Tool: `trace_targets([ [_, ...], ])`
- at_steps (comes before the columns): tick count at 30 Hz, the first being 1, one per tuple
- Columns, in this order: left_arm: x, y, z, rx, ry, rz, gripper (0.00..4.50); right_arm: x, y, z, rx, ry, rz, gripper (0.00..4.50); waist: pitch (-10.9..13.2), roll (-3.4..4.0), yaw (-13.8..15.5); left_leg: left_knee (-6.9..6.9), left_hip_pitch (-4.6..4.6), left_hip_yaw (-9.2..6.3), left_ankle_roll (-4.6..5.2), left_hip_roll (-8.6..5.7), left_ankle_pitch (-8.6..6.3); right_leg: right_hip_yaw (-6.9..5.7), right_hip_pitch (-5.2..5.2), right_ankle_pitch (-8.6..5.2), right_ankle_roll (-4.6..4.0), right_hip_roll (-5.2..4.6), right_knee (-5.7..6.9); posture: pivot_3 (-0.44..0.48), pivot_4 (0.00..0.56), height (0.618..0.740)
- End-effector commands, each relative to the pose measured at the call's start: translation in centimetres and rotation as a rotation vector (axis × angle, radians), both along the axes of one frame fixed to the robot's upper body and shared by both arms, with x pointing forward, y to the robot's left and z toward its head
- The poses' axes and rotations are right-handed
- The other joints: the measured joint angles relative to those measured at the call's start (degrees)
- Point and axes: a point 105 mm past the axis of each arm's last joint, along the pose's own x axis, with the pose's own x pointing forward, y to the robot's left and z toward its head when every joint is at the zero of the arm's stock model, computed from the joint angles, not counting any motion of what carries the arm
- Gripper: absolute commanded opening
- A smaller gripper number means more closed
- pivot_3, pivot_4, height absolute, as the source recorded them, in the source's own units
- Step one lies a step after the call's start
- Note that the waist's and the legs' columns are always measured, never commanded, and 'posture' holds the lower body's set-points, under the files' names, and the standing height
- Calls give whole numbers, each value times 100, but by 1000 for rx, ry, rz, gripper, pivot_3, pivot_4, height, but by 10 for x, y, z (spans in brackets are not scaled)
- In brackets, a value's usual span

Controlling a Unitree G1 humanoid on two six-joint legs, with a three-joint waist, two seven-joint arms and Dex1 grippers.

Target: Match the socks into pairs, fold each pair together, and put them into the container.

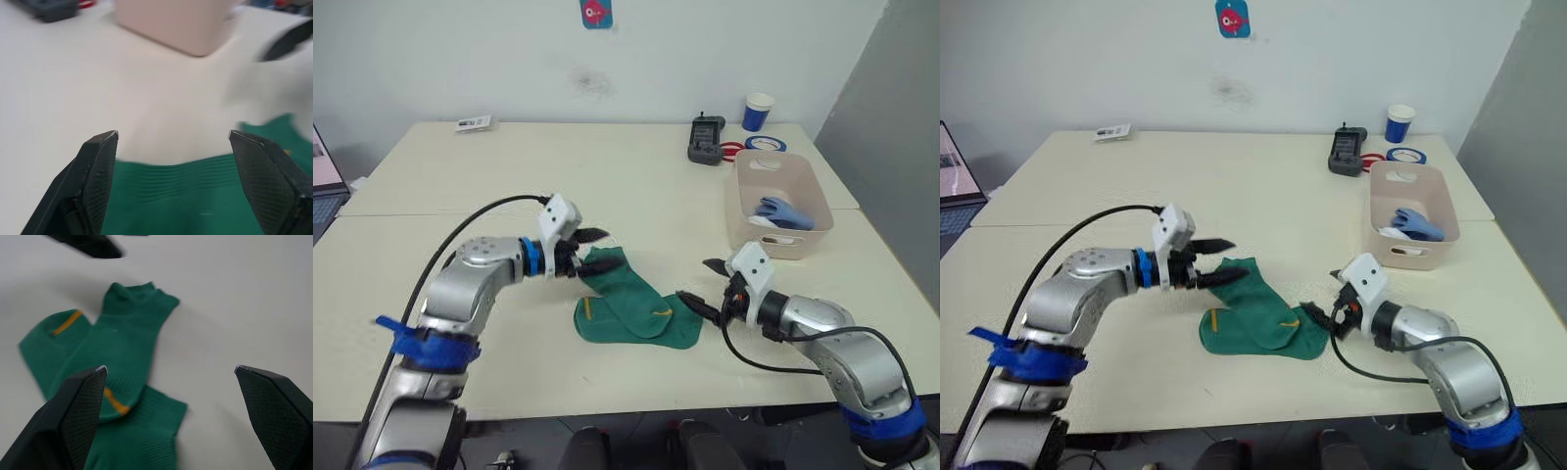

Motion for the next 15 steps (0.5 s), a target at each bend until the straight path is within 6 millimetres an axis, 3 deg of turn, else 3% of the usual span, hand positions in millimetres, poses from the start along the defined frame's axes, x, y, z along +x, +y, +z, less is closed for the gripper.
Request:
trace_targets([
  [1,26,20,-13,79,-38,136,3778,-18,11,-6,-17,62,99,4500,0,-1,-7,0,-1,-1,0,0,0,-1,0,0,0,0,0,0,150,740],
  [6,40,18,-40,65,61,205,3778,-15,15,-27,-166,34,162,4500,0,-3,0,3,-6,0,1,-2,0,-3,-2,0,1,0,-1,0,150,740],
  [13,43,10,-46,78,87,185,3778,-13,24,-43,-150,168,173,4500,1,-6,-2,3,-7,-2,0,0,0,-8,-3,1,1,1,3,0,150,740],
  [15,41,11,-47,81,101,172,3605,-11,25,-43,-128,189,162,4110,1,-6,-4,4,-7,-3,0,1,0,-6,-3,1,1,0,3,0,150,740],
])
